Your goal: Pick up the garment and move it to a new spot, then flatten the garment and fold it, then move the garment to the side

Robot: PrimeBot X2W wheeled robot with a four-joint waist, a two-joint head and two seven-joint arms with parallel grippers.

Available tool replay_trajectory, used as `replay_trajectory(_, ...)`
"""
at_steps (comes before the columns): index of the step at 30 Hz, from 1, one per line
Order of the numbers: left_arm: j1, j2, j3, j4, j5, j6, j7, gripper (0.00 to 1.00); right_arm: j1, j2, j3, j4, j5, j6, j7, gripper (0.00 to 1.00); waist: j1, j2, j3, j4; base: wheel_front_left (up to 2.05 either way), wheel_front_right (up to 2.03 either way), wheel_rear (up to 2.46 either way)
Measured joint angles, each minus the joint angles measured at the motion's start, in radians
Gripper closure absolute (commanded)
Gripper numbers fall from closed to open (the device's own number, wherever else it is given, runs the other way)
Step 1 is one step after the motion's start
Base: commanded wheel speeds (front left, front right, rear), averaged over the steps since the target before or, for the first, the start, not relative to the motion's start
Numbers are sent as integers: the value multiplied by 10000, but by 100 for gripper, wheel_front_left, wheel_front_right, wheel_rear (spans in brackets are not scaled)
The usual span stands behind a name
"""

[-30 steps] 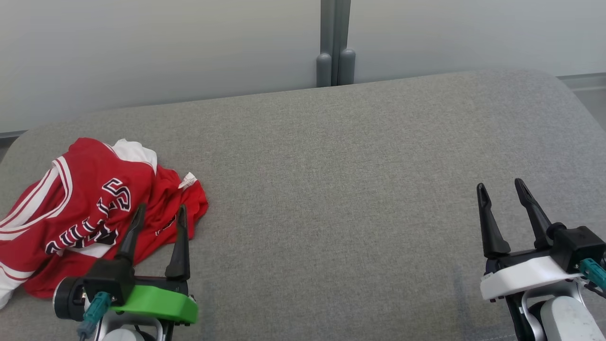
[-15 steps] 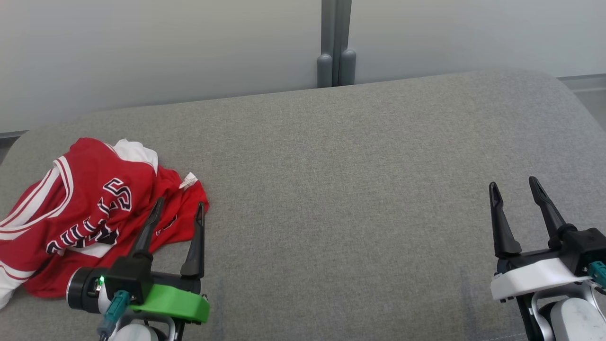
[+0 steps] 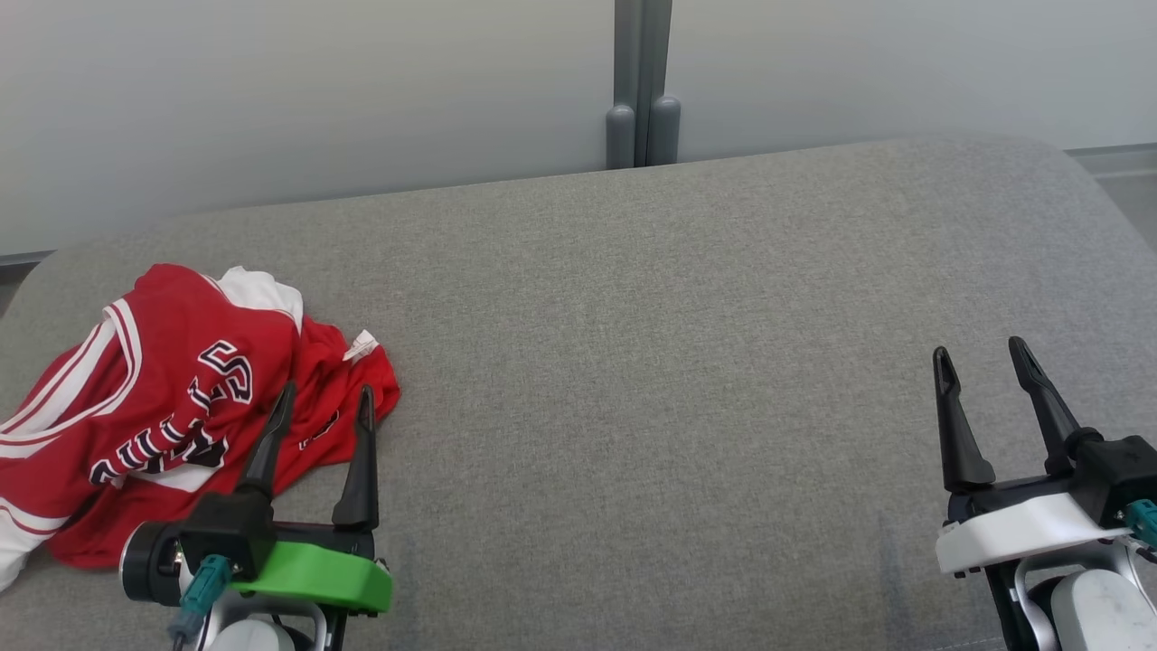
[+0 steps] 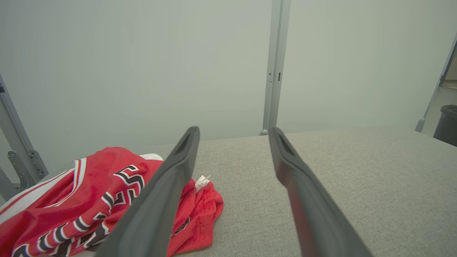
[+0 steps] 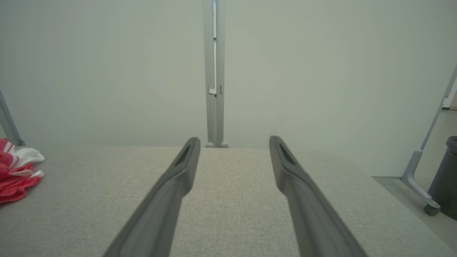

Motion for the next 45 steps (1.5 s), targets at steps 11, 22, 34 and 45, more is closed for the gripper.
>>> replay_trajectory(11,1,-46,159,199,-4,0,0,0,7,-13,90,2,111,0,0,0,0,0,18,-1,0,0,0)
replay_trajectory(22,0,-58,199,282,-21,0,0,0,11,-90,150,23,201,0,0,0,0,0,1,31,0,0,0)
replay_trajectory(34,0,-63,226,314,-96,0,0,0,27,-96,144,19,255,0,0,0,0,0,8,74,0,0,0)
replay_trajectory(45,0,-65,224,330,-151,0,0,0,31,-105,174,77,286,-2,2,0,0,0,2,88,0,0,0)
